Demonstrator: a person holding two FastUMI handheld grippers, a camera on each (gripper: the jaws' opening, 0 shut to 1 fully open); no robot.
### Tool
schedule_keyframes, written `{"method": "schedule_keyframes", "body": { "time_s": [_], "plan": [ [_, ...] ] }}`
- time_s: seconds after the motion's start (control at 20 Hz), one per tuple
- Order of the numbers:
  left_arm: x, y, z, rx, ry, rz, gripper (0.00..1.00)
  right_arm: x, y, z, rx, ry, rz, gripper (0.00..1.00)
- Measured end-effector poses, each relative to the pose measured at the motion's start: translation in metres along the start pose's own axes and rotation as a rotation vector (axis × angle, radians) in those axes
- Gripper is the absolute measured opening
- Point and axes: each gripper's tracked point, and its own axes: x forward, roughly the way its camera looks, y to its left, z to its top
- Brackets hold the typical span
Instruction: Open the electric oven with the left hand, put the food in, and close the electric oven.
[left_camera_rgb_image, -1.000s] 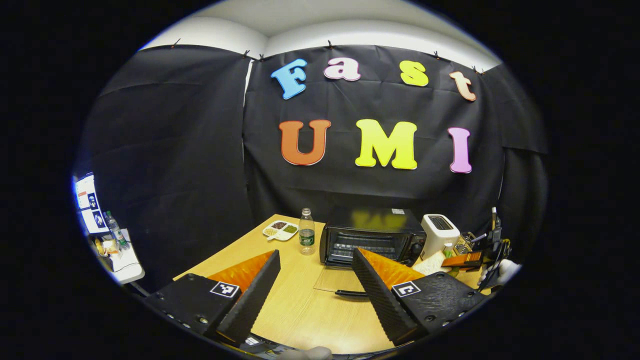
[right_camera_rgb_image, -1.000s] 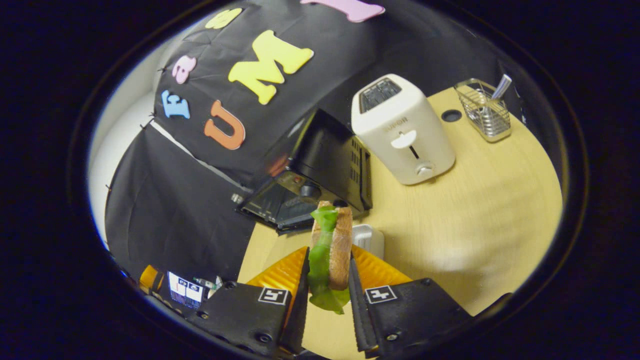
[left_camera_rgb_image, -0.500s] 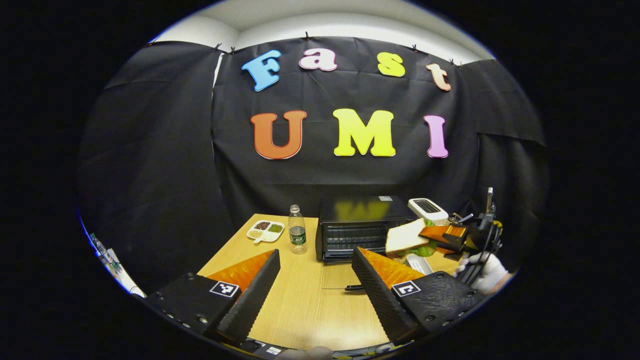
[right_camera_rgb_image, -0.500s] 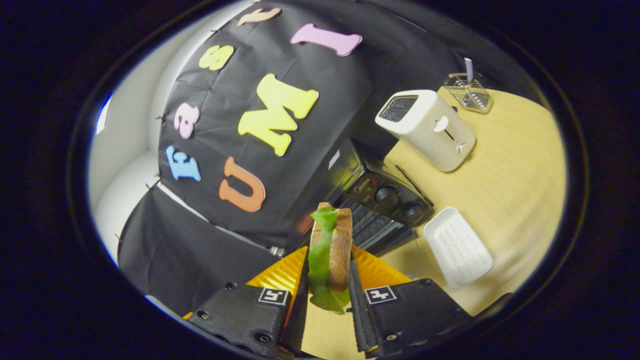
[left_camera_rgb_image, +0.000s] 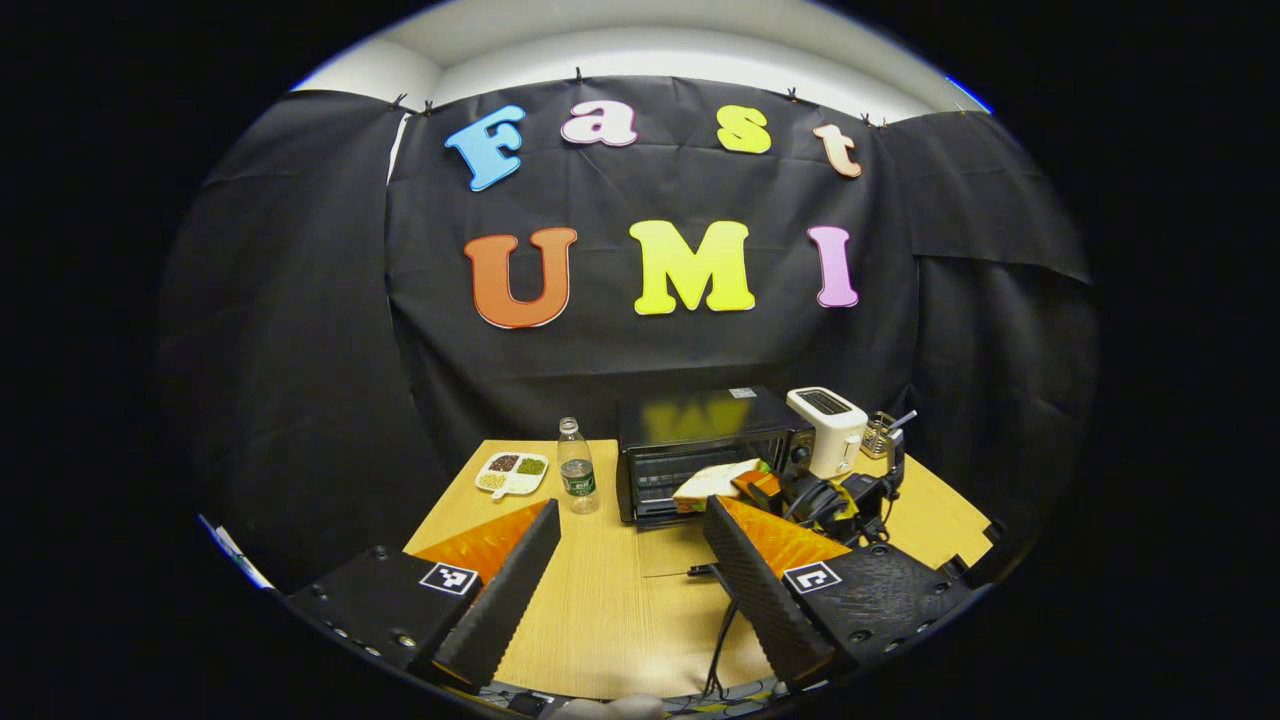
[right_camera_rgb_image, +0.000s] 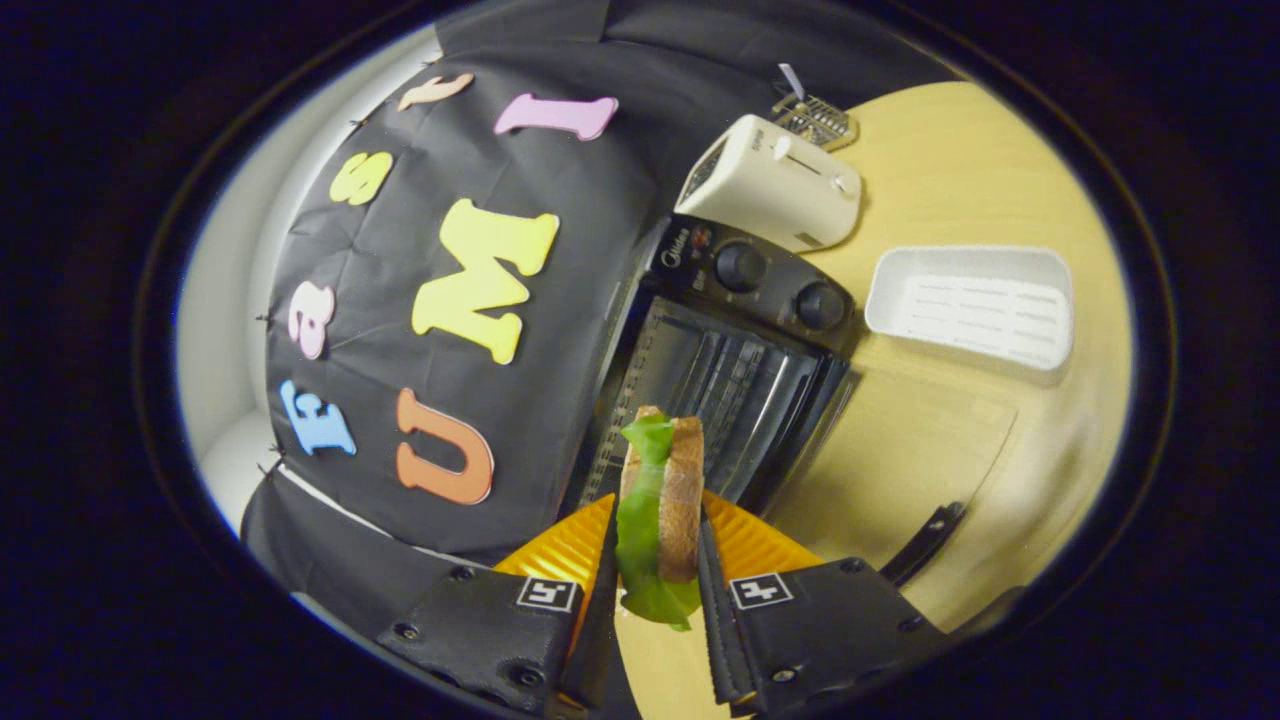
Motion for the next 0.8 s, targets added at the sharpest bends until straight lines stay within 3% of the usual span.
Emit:
{"method": "schedule_keyframes", "body": {
  "time_s": [0.2,0.25,0.3,0.45,0.5,0.55,0.7,0.75,0.8],
  "plan": [
    [0.001,0.012,-0.007,0.008,0.023,0.012,0.95,0.042,-0.007,0.000,0.065,-0.052,-0.027,0.42],
    [-0.001,0.016,-0.008,0.010,0.024,0.019,0.88,0.050,-0.007,0.004,0.071,-0.076,-0.027,0.42],
    [-0.001,0.020,-0.009,0.012,0.028,0.027,0.95,0.061,-0.008,0.009,0.080,-0.095,-0.027,0.42],
    [-0.001,0.030,-0.014,0.015,0.042,0.043,0.95,0.088,-0.015,0.015,0.102,-0.129,-0.050,0.42],
    [-0.001,0.034,-0.016,0.021,0.049,0.050,0.88,0.095,-0.015,0.017,0.119,-0.138,-0.052,0.42],
    [0.000,0.035,-0.017,0.024,0.054,0.052,0.95,0.102,-0.017,0.017,0.127,-0.149,-0.055,0.42],
    [0.001,0.037,-0.017,0.023,0.061,0.055,0.95,0.119,-0.024,0.015,0.087,-0.165,-0.105,0.43],
    [0.001,0.036,-0.015,0.026,0.057,0.054,0.95,0.126,-0.026,0.014,0.059,-0.163,-0.117,0.36],
    [0.000,0.035,-0.015,0.030,0.055,0.054,0.95,0.130,-0.030,0.011,0.022,-0.140,-0.139,0.36]
  ]
}}
